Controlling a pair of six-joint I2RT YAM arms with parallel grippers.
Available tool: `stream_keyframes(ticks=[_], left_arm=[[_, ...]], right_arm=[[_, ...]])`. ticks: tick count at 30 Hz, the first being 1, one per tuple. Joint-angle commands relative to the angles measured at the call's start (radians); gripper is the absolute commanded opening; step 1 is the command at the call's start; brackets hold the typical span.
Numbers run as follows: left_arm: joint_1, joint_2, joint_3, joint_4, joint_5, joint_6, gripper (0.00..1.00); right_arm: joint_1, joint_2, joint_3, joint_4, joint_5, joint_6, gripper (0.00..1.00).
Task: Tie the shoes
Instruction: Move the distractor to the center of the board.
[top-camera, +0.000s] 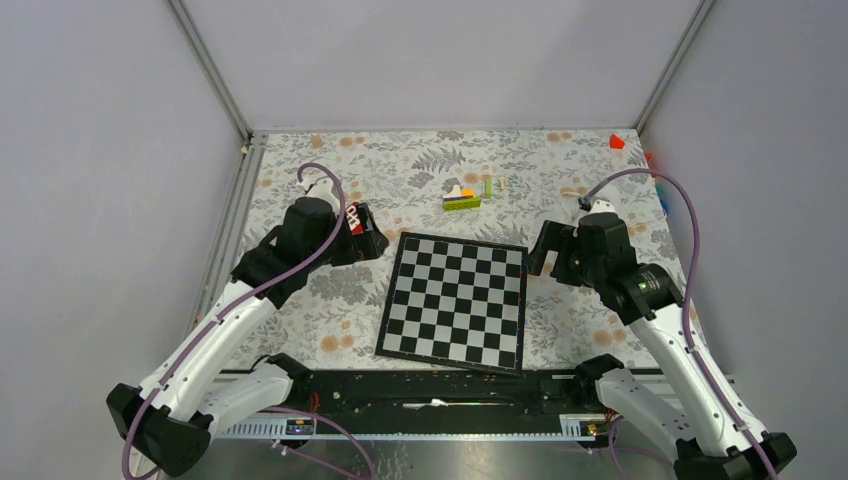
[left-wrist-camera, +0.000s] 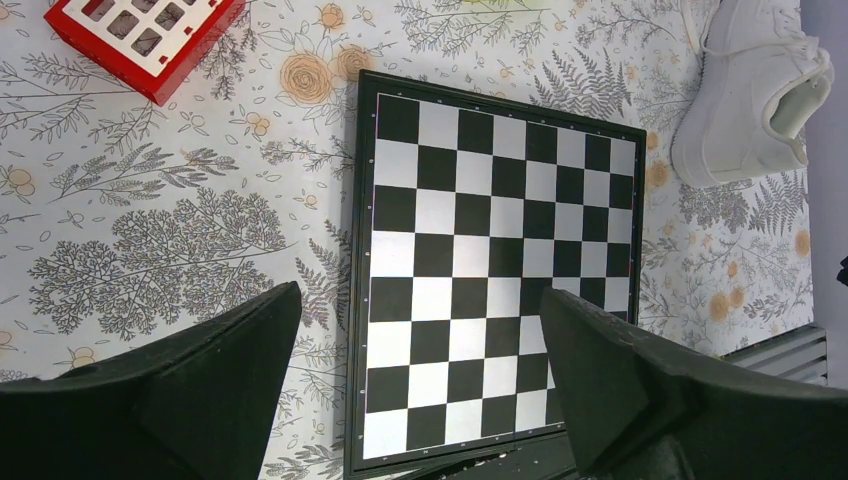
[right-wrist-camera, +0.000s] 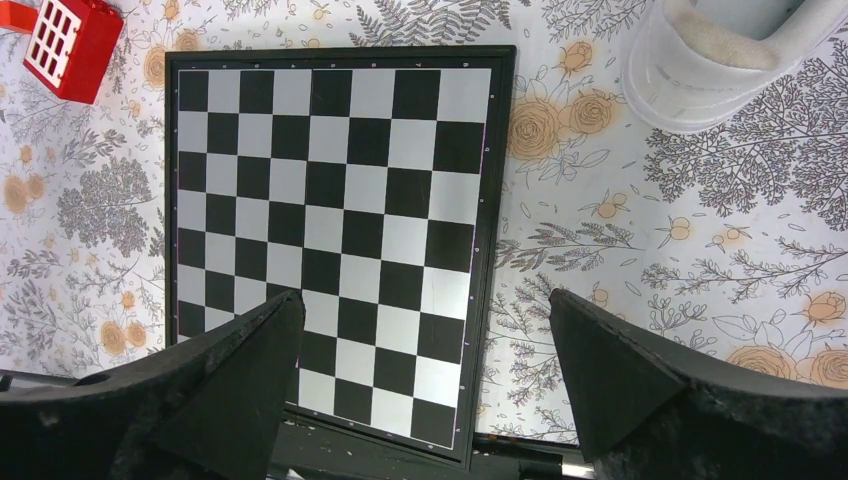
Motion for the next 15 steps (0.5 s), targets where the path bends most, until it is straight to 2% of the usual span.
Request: stream_keyframes(ticks=[1,8,15], left_arm=[[0.004,-0.023,0.046,0.020,-0.024,0.001,0.99],[0.005,-0.003,0.042,0.004,-0.008,-0.003,0.99],[0.003,0.013,0.076,0.001,0.078,0.008,0.99]], right_arm=[[-0.004,-0.011,-0.011,0.005,0.003,-0.010,1.00],[-0.003,-0.036,-0.048,0.005,0.005,-0.002,1.00],[-0.004,-0.065,-0.145,0.043,-0.025,0.056,1.00]])
